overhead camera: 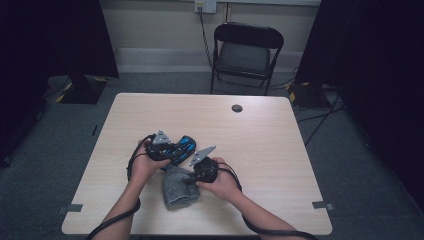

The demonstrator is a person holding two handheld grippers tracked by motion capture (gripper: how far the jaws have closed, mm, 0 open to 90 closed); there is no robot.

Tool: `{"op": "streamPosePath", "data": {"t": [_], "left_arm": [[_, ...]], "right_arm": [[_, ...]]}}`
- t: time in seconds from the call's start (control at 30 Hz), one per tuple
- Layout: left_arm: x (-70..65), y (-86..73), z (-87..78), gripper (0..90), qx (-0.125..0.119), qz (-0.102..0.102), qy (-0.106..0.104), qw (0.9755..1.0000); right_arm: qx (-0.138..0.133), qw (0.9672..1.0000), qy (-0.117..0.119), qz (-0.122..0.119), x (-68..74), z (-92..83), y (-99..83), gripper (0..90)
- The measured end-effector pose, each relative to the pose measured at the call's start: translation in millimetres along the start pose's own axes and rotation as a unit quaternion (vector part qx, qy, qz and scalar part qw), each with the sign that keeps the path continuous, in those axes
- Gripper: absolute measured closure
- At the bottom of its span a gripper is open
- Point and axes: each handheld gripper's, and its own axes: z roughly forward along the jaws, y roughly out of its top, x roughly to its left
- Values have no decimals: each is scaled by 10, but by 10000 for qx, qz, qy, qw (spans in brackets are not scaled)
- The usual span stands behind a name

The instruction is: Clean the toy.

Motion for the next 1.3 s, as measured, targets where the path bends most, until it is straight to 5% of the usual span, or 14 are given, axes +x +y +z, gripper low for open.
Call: {"op": "streamPosePath", "data": {"t": [0.2,0.4,1.3], "left_arm": [[-2,-4,-1,518,-12,-17,-13,10000],[0,-4,-3,518,-5,2,-12,10000],[-10,-8,-7,517,-2,52,23,10000]], "right_arm": [[143,9998,66,-134,30,141,59,765],[217,9997,80,16,-22,178,53,765],[81,9979,-429,486,-377,-30,-124,763]]}}
